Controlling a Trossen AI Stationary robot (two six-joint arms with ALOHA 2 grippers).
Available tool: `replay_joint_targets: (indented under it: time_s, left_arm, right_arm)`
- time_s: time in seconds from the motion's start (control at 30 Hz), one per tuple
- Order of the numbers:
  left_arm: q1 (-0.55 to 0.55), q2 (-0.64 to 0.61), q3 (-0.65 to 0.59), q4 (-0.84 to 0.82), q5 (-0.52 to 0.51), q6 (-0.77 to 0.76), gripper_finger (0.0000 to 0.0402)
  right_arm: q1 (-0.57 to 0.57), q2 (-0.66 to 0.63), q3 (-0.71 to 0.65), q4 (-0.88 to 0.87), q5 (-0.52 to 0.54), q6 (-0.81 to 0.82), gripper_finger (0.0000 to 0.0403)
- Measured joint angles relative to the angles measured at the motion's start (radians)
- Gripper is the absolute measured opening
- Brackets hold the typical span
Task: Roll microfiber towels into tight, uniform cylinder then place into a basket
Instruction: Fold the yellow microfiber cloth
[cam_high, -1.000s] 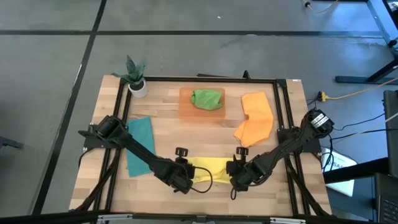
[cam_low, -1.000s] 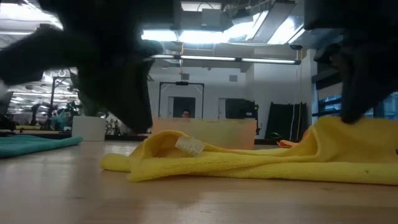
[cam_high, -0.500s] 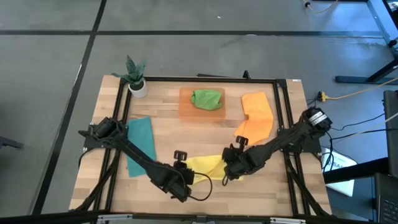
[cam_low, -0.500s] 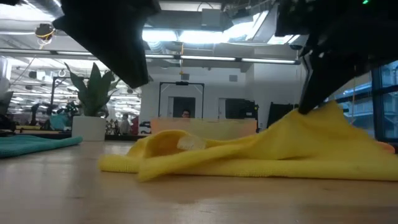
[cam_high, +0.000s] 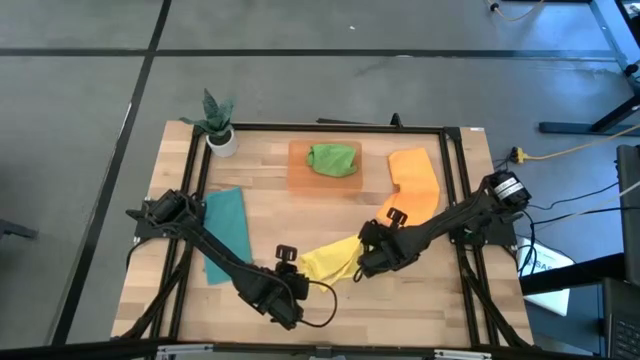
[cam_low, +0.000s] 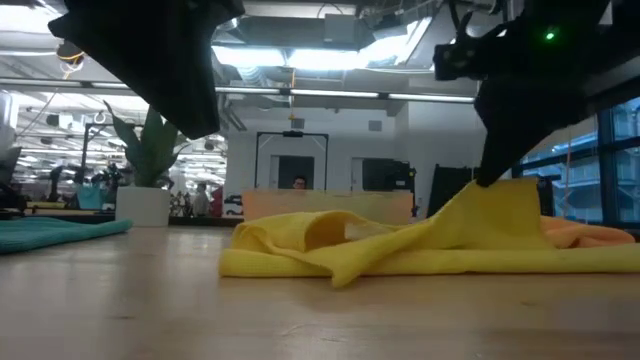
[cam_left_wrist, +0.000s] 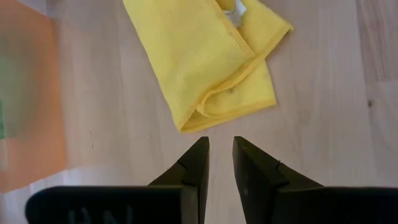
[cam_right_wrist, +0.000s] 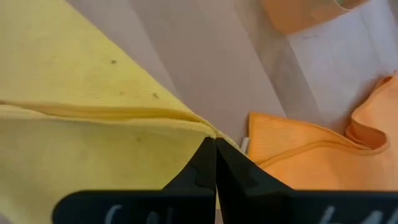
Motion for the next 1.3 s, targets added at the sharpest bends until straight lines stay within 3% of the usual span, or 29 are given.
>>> replay_joint_targets:
  time_s: [0.57,0.9,1.07,1.3]
  left_arm:
    - [-0.02,0.0,-0.001,0.002,0.0,-0.002,0.0063]
    - [-0.02,0.0,-0.001,0.002,0.001,-0.002,0.0063]
    - [-0.02,0.0,-0.002,0.002,0.001,-0.003,0.0063]
    - [-0.02,0.0,-0.002,0.003,0.002,-0.004,0.0063]
  right_arm:
    - [-0.152,0.029,-0.091,0.072,0.027,-0.054,0.0003]
    - [-0.207,0.029,-0.102,0.114,0.007,-0.055,0.0025]
    - [-0.214,0.029,-0.102,0.127,-0.025,-0.057,0.0052]
    - [-0.225,0.029,-0.102,0.134,-0.033,-0.059,0.0128]
